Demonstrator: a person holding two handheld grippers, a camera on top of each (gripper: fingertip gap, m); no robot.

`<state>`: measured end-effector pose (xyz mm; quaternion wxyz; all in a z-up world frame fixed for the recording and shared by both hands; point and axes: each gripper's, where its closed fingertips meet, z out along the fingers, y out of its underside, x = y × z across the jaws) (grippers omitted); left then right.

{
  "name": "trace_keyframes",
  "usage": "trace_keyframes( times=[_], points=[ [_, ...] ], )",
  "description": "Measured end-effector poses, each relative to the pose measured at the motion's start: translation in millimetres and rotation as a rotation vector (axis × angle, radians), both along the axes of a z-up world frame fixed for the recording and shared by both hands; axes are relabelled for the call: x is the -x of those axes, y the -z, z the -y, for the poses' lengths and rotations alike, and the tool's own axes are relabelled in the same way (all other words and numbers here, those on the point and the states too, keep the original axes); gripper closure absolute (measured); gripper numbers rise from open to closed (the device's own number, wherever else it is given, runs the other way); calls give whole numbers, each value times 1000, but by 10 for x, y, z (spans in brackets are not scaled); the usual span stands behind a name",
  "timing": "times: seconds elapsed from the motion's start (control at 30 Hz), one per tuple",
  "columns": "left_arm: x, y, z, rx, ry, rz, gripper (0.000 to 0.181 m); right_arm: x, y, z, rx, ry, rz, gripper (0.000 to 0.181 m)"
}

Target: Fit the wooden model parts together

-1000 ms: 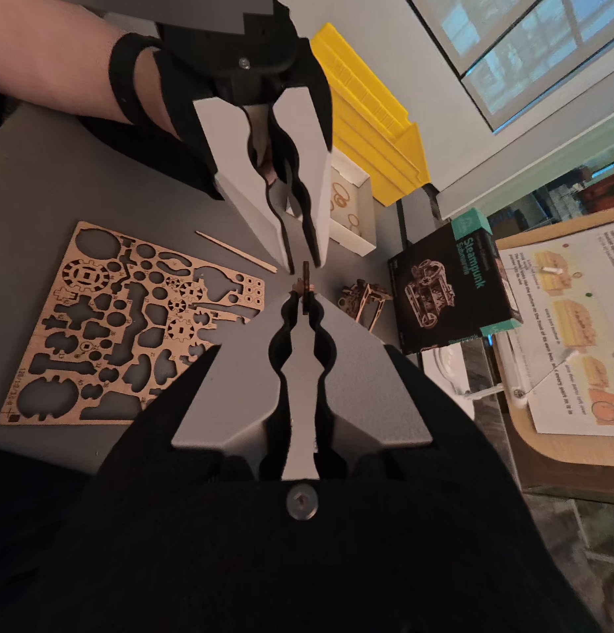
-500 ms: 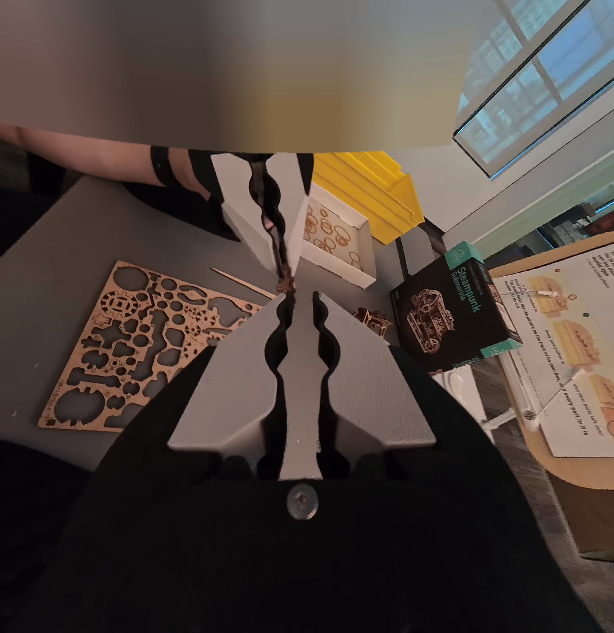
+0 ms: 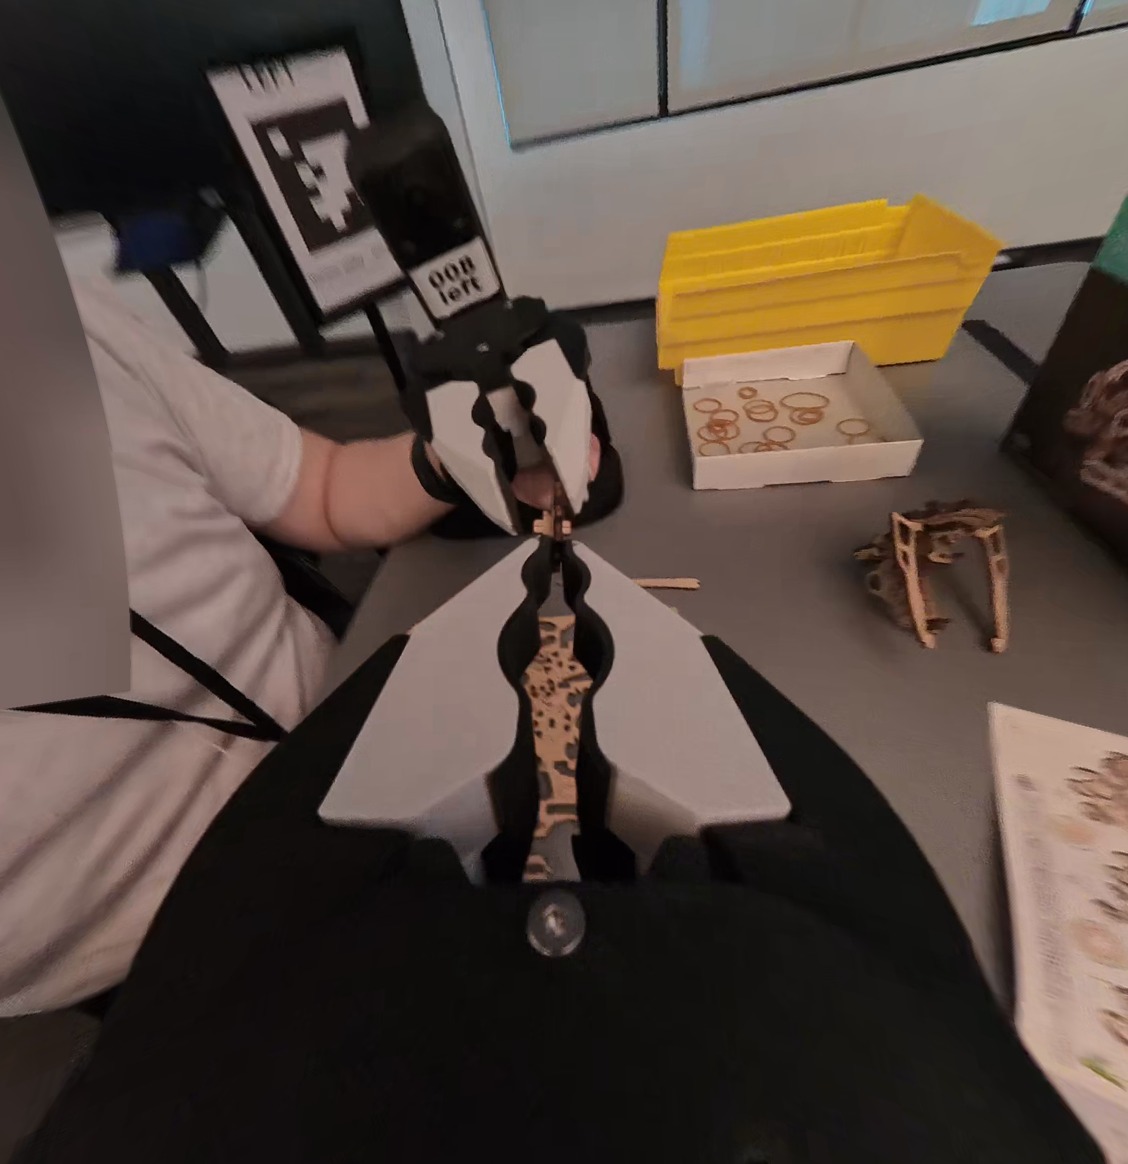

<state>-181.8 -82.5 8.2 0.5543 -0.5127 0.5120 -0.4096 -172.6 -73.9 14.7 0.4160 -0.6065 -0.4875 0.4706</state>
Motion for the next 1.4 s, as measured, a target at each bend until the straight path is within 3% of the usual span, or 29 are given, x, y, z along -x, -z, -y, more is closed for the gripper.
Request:
trace_keyframes(
  times=[0.17, 0.4, 0.6, 0.8, 0.9, 1.0, 1.07, 1.23, 1.4],
  points=[
    [3, 32, -64, 140, 11, 16, 164, -45, -62, -46, 112, -17, -99, 181],
    [-41, -11, -16, 293, 79, 95, 163, 18, -39, -20, 50, -12, -77, 181],
    [-29, -38, -21, 369, 117, 134, 180, 46, -60, 5, 24, -7, -74, 181],
    [-34, 138, -156, 284, 0, 22, 181, -24, -219, -30, 90, 5, -169, 181],
    [-60, 31, -29, 282, 73, 78, 181, -28, -193, -32, 56, 13, -142, 181],
    [-65, -28, -3, 275, 86, 114, 165, 9, -198, -11, 63, 9, -145, 181],
    [-58, -54, -15, 274, 72, 136, 165, 34, -191, -3, 60, 9, -143, 181],
    [-61, -109, 22, 409, 160, 212, 175, 108, -199, 51, 16, -1, -137, 181],
    [-71, -81, 25, 384, 152, 188, 181, 106, -193, 34, 9, 15, -125, 181]
  ],
)
